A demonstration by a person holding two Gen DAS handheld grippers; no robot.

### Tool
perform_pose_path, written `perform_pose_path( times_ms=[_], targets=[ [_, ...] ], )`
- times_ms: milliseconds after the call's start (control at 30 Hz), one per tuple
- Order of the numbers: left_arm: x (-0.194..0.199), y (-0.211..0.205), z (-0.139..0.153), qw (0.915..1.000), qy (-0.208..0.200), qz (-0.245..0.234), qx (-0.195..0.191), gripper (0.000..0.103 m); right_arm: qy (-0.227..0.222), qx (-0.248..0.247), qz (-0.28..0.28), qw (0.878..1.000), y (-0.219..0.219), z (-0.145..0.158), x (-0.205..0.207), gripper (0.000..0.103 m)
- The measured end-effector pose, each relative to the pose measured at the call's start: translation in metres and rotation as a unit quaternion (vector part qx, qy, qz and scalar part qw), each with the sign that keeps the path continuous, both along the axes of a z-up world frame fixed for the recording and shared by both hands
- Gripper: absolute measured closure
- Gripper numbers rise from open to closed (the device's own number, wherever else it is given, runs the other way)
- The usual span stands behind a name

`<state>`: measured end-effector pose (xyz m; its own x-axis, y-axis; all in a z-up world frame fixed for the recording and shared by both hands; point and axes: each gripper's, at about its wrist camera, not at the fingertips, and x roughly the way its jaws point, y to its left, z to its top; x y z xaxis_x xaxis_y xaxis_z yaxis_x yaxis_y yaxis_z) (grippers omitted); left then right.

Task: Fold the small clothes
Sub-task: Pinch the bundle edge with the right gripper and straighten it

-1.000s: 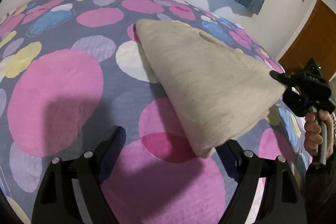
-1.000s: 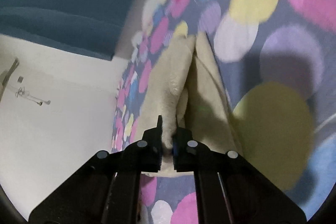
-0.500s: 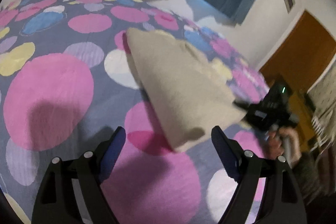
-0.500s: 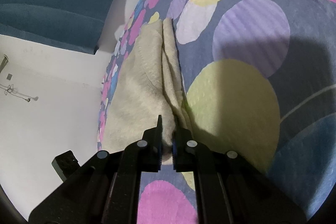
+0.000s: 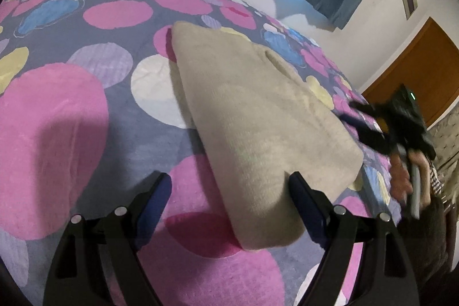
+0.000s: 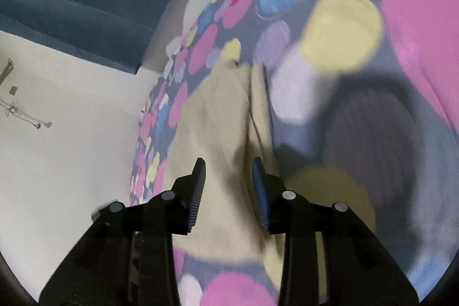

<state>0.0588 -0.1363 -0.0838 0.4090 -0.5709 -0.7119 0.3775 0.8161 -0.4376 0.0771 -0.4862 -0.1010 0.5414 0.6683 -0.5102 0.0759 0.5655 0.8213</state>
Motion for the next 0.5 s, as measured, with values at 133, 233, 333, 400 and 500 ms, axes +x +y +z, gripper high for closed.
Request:
perform_pose_path(
  times_ms=[133,233,333,400,500],
  targets=[
    [0.0,0.002,-0.001,1.0,0.003,0.0,-0.003,0.02,-0.002,-0.005,0.003,1.0,0.009,-0.005,0.043,0.07],
    [-0.001,0.0,0.0,1.0,-0.001,-0.001,0.001,0.02,0.015,-0.012,0.017,1.0,0.017,-0.015,0.073,0.066],
    [0.0,0.0,0.0,1.0,-0.003,-0.001,0.003,0.02,0.034,-0.02,0.023,0.999,0.022,-0.026,0.085,0.065],
    [-0.001,0.001,-0.001,1.0,-0.003,-0.001,0.001,0.02,0.039,-0.009,0.032,0.999,0.026,-0.032,0.089,0.066],
    [0.0,0.002,-0.002,1.0,0.0,0.0,-0.003,0.02,0.026,-0.034,0.032,0.999,0.029,-0.028,0.086,0.098]
  ],
)
